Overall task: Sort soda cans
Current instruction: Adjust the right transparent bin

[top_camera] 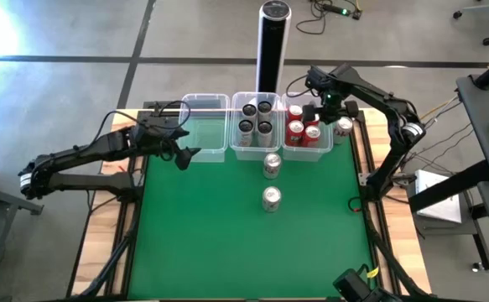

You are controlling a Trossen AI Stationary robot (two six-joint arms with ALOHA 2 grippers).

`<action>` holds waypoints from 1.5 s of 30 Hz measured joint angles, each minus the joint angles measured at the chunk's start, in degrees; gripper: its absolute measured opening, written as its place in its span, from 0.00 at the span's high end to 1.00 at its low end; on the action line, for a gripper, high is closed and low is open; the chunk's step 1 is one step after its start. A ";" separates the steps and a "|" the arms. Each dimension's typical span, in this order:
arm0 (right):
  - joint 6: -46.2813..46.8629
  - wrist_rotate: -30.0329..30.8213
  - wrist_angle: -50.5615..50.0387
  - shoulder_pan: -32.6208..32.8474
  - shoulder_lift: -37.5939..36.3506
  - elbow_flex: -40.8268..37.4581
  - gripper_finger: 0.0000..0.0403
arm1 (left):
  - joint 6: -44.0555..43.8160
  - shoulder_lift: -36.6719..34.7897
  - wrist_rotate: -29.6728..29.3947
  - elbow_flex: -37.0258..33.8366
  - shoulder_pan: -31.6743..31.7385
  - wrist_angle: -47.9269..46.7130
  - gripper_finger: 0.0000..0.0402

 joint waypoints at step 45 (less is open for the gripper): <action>2.17 3.82 5.78 -3.85 1.49 -0.15 0.97 | 1.32 -0.18 1.53 0.00 0.00 0.57 0.09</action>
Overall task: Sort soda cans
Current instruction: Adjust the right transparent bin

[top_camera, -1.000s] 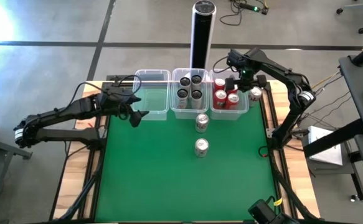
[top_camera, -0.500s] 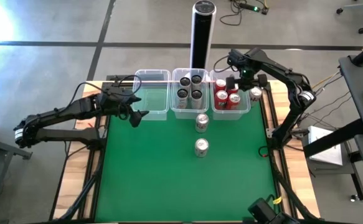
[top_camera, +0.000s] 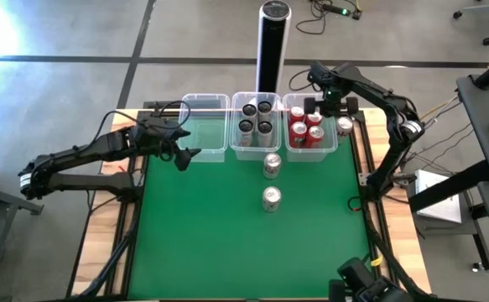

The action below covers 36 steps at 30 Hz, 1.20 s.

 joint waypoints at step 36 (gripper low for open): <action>-20.90 1.29 -10.28 1.81 -5.40 13.10 0.64 | 2.42 -1.93 0.46 8.85 0.00 1.99 0.09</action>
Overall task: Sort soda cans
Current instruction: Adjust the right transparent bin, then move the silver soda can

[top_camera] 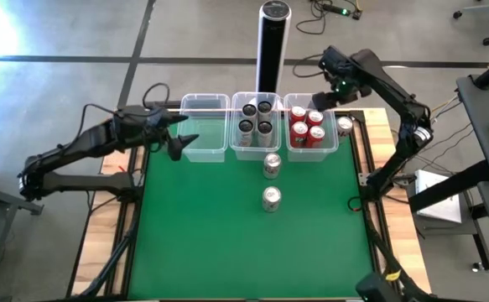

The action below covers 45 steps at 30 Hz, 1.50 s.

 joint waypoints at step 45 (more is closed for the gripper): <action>80.25 -1.60 31.31 -8.37 -24.40 -43.91 0.04 | 7.94 4.47 -0.24 2.80 0.78 0.07 0.09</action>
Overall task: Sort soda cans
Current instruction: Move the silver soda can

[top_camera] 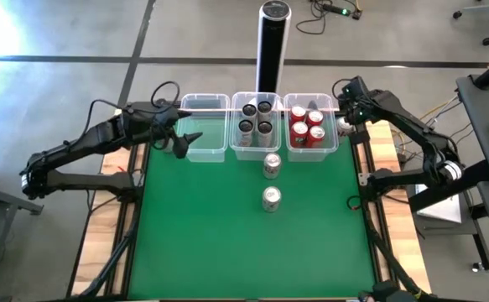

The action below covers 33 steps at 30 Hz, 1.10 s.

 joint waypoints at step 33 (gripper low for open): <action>-2.90 -6.00 5.22 -7.50 9.96 -3.81 0.18 | -2.61 -0.20 -2.40 0.02 7.58 -3.93 0.09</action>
